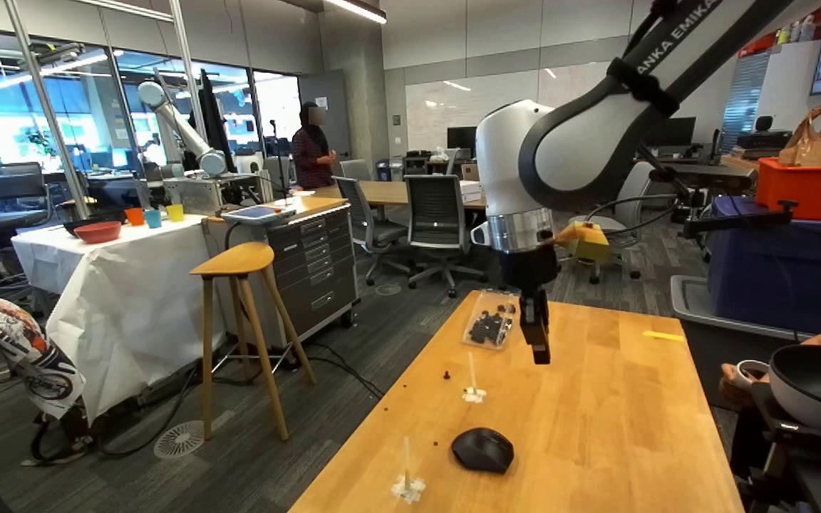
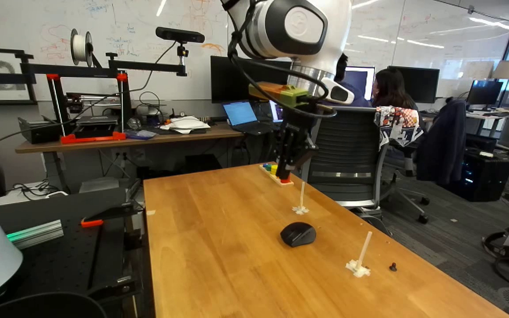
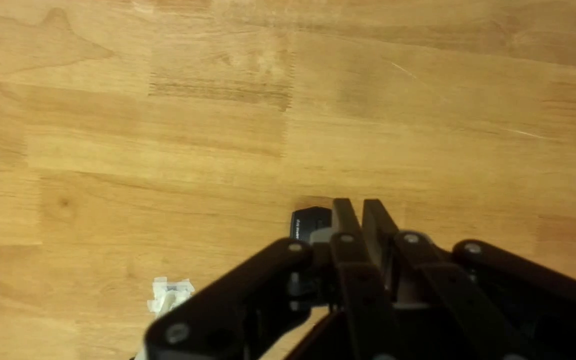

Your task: Left click on the mouse

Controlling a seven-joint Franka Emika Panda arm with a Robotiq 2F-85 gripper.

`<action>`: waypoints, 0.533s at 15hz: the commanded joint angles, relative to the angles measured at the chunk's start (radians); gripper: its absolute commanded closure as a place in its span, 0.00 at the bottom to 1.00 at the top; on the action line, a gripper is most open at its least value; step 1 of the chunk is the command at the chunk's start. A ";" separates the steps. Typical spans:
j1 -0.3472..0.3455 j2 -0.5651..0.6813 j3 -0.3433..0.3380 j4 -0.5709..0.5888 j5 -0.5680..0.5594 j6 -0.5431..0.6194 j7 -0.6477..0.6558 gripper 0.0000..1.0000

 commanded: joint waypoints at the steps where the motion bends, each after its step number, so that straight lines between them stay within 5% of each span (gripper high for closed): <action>1: 0.010 0.109 -0.001 0.090 -0.078 0.023 0.070 1.00; 8: 0.040 0.293 -0.004 0.222 -0.169 0.040 0.135 0.98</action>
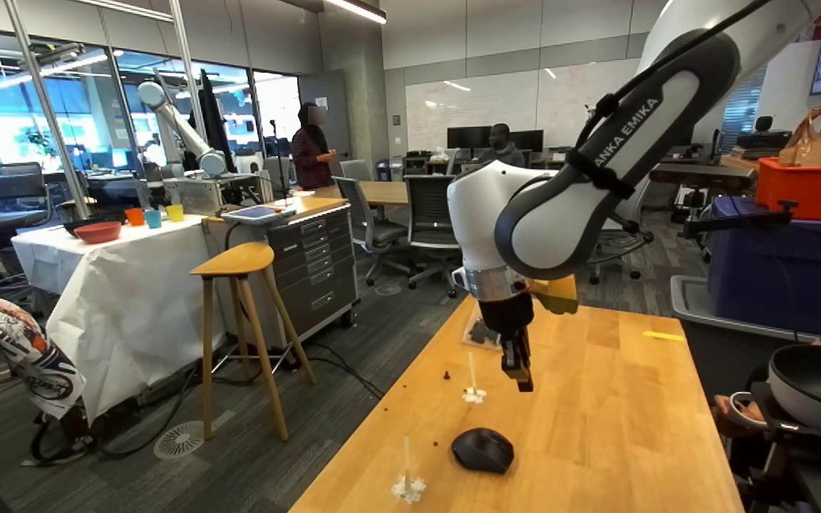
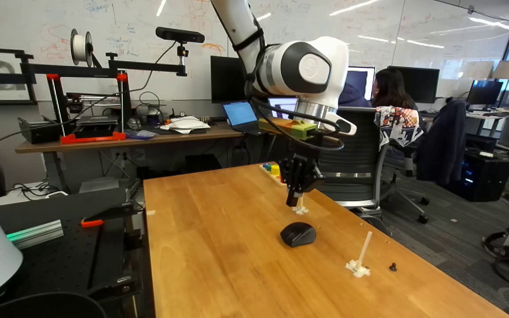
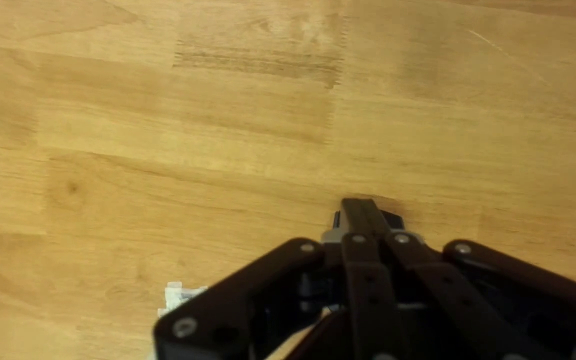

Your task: Left click on the mouse

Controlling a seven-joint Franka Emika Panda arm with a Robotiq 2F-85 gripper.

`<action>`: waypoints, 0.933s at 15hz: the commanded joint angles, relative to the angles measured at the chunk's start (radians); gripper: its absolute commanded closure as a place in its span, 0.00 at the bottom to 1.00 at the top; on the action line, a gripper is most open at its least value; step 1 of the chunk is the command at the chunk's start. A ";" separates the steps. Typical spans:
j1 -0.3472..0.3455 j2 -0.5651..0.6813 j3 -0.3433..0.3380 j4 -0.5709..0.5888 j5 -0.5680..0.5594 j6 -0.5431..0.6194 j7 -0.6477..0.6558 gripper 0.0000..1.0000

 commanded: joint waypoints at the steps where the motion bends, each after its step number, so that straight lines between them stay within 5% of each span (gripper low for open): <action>1: 0.027 0.112 -0.002 0.116 -0.035 -0.008 0.044 0.98; 14: 0.036 0.386 -0.012 0.395 -0.023 -0.052 0.037 0.99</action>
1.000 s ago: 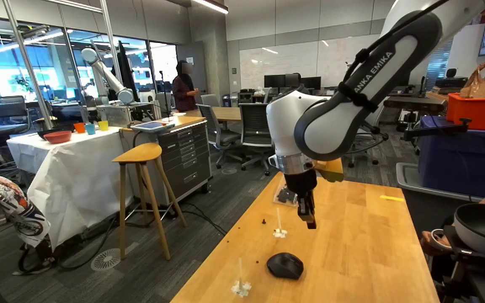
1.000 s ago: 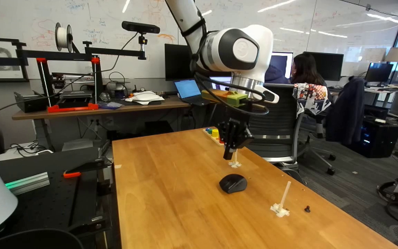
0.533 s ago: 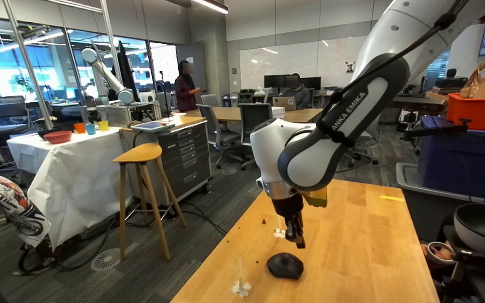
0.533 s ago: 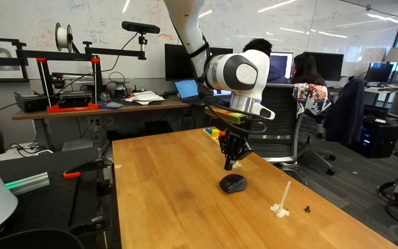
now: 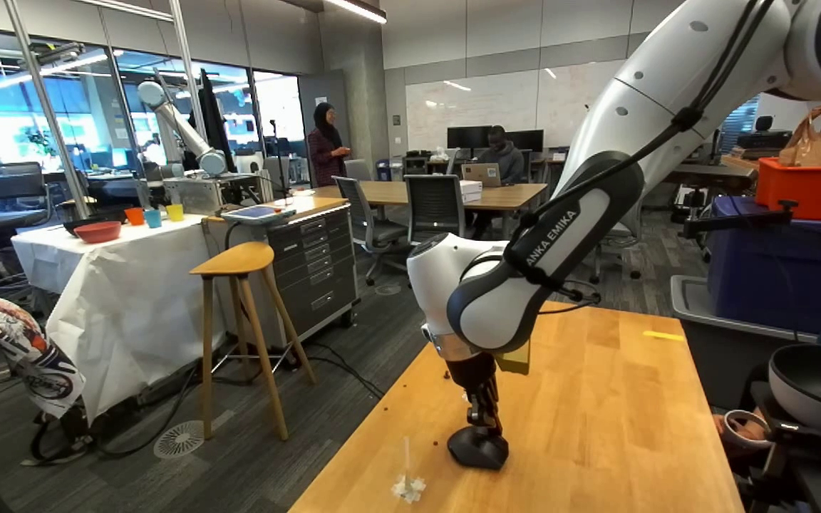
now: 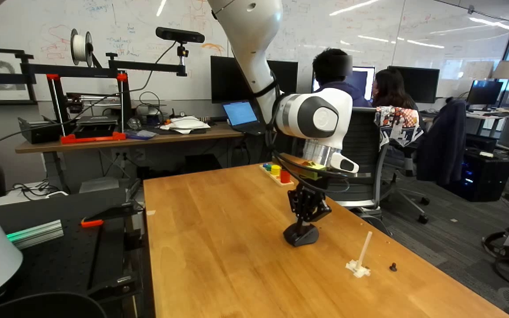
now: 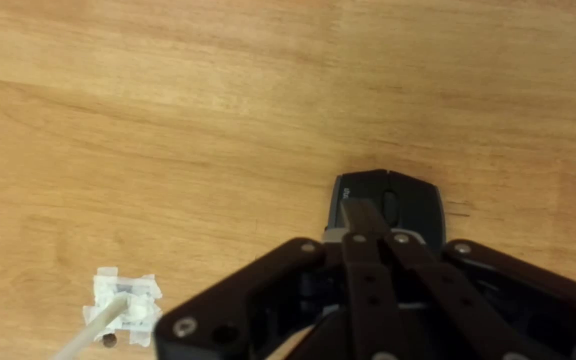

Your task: Left click on the mouse

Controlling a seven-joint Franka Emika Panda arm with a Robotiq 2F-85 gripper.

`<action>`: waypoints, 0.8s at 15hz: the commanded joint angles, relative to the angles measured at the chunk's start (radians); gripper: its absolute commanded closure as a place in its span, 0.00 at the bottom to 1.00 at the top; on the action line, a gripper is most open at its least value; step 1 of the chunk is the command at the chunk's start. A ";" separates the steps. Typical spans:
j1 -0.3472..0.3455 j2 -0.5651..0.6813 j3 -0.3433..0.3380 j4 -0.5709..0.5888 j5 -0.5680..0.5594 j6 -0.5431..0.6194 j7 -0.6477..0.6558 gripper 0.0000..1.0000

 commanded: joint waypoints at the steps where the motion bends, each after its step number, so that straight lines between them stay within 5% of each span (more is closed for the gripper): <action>1: -0.001 0.058 0.001 0.095 -0.010 -0.035 0.007 0.99; 12: -0.032 -0.292 0.122 -0.157 0.109 -0.124 -0.068 0.96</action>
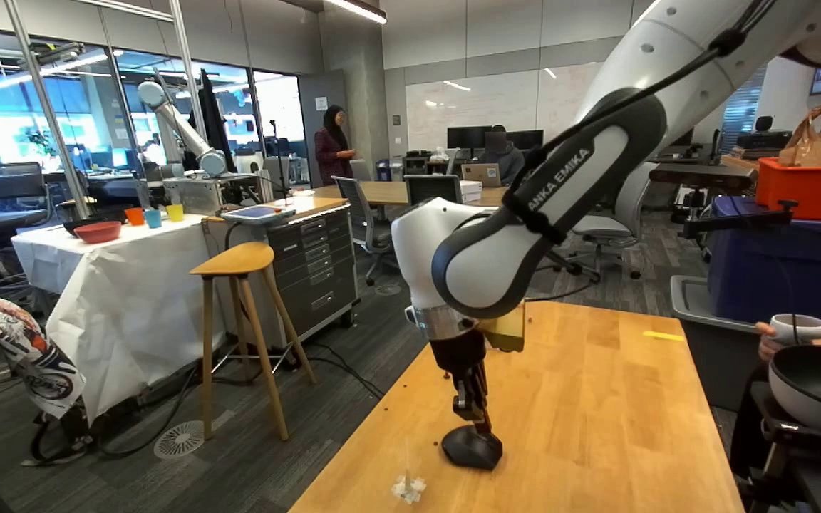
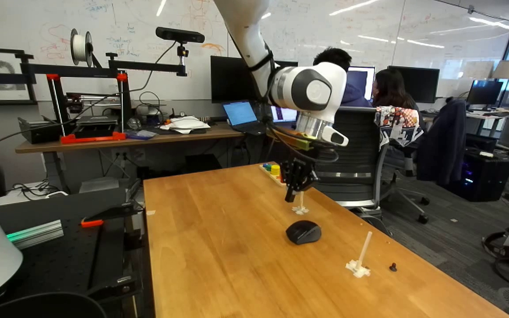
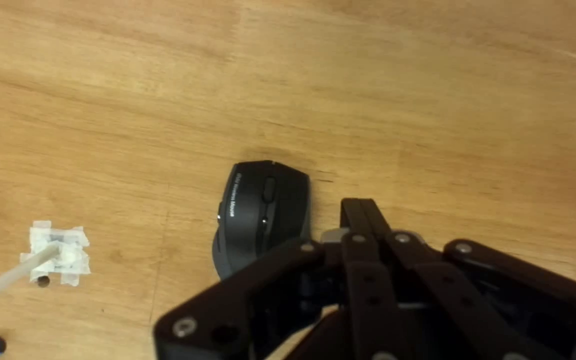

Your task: Left click on the mouse

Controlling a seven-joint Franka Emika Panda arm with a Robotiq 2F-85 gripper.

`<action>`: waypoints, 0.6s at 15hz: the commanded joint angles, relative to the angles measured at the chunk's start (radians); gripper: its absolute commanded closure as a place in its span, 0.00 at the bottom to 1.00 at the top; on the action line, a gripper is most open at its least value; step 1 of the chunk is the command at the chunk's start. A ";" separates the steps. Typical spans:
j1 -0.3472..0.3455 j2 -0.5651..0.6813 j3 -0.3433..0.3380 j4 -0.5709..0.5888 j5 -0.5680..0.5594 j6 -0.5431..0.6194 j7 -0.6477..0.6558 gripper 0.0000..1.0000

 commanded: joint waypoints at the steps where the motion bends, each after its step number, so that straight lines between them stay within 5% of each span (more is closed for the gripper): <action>1: -0.028 -0.216 0.043 -0.149 0.062 -0.059 -0.046 0.97; 5: -0.035 -0.410 0.043 -0.231 0.107 -0.165 -0.069 0.97; 9: -0.069 -0.568 0.030 -0.256 0.215 -0.399 -0.148 0.96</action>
